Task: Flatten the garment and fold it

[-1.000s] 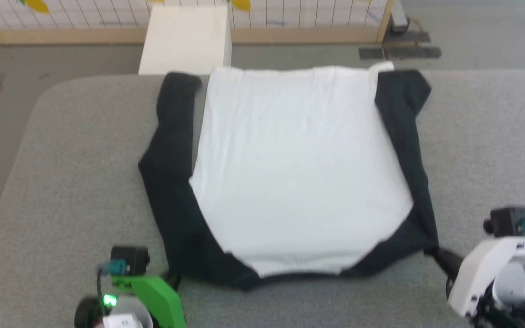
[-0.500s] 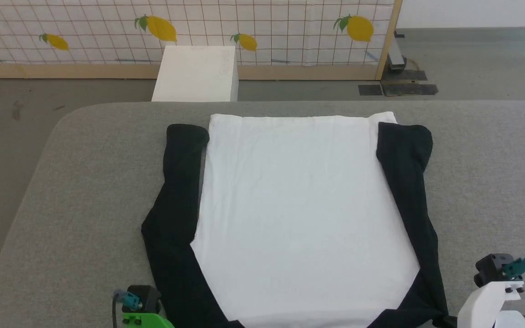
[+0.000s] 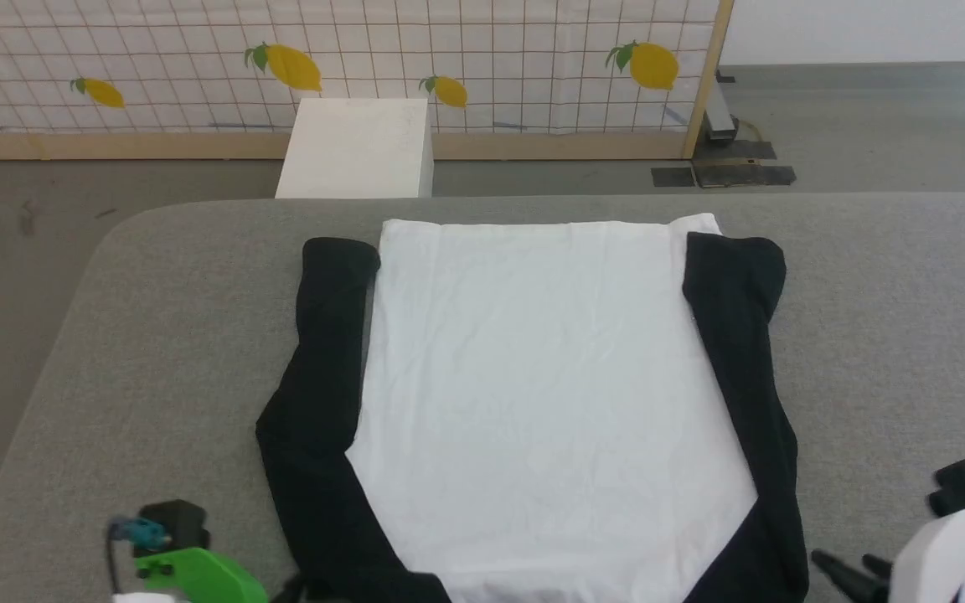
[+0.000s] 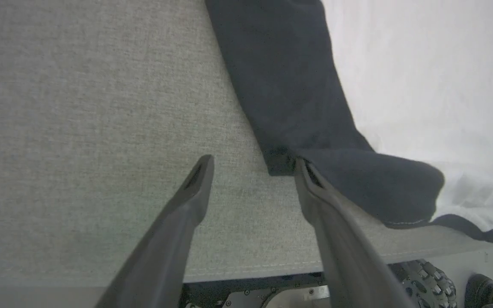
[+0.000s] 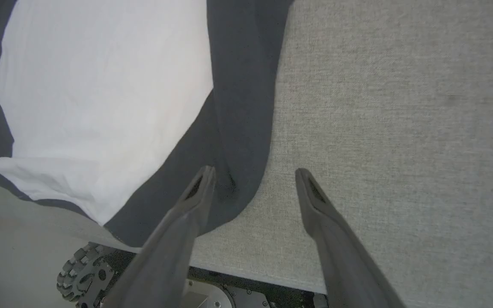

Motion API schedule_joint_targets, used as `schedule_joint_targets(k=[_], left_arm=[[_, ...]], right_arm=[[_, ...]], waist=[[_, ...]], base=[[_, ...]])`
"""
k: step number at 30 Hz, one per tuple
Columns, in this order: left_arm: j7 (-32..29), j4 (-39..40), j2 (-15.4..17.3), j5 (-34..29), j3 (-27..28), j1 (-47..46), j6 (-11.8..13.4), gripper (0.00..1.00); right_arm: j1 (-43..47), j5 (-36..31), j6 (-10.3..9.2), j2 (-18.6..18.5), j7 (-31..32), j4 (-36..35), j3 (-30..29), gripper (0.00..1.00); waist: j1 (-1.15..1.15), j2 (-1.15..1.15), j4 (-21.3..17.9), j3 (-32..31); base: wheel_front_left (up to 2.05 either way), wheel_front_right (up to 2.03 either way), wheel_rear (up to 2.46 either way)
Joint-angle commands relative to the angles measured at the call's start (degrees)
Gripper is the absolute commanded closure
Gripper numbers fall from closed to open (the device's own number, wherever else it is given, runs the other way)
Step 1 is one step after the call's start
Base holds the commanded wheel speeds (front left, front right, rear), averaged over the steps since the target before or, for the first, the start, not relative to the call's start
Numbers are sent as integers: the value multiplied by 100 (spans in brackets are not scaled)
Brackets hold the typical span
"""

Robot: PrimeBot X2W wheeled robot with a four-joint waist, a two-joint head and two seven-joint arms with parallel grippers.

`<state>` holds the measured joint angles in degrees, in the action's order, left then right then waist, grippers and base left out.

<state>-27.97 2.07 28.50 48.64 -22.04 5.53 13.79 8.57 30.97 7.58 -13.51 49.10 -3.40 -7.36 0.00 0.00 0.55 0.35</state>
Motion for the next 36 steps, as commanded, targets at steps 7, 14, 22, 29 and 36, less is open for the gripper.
schedule_joint_targets(k=[7, 14, 22, 29, 36], left_arm=[[595, 615, 378, -220, 770, 162, 534, 0], [2748, 852, 66, -893, 1391, -353, 453, 0], [4255, 684, -207, -1717, 1467, -1044, -64, 0], [4294, 1021, -886, -2382, 1943, -1519, -606, 0], [4295, 1012, -1514, -2829, 2216, -1660, -1162, 0]], right_arm=[[-883, 402, -9, -639, -1044, 824, -398, 0], [-2145, -232, -9, -283, -1479, 1103, -989, 0], [-3927, -1288, -9, -99, -1273, 1831, -917, 0], [-5303, -2263, -9, 167, -1056, 2573, -881, 0], [-6000, -3453, -9, 516, -654, 2936, -1330, 0]], waist=[[0, 0, -73, 159], [0, 0, -65, 651], [0, 0, 99, 1517], [0, 0, 323, 2339], [0, 0, 470, 2818]], base=[[0, 0, 0], [0, 0, 0], [0, 0, 0], [0, 0, 0], [0, 0, 0]])
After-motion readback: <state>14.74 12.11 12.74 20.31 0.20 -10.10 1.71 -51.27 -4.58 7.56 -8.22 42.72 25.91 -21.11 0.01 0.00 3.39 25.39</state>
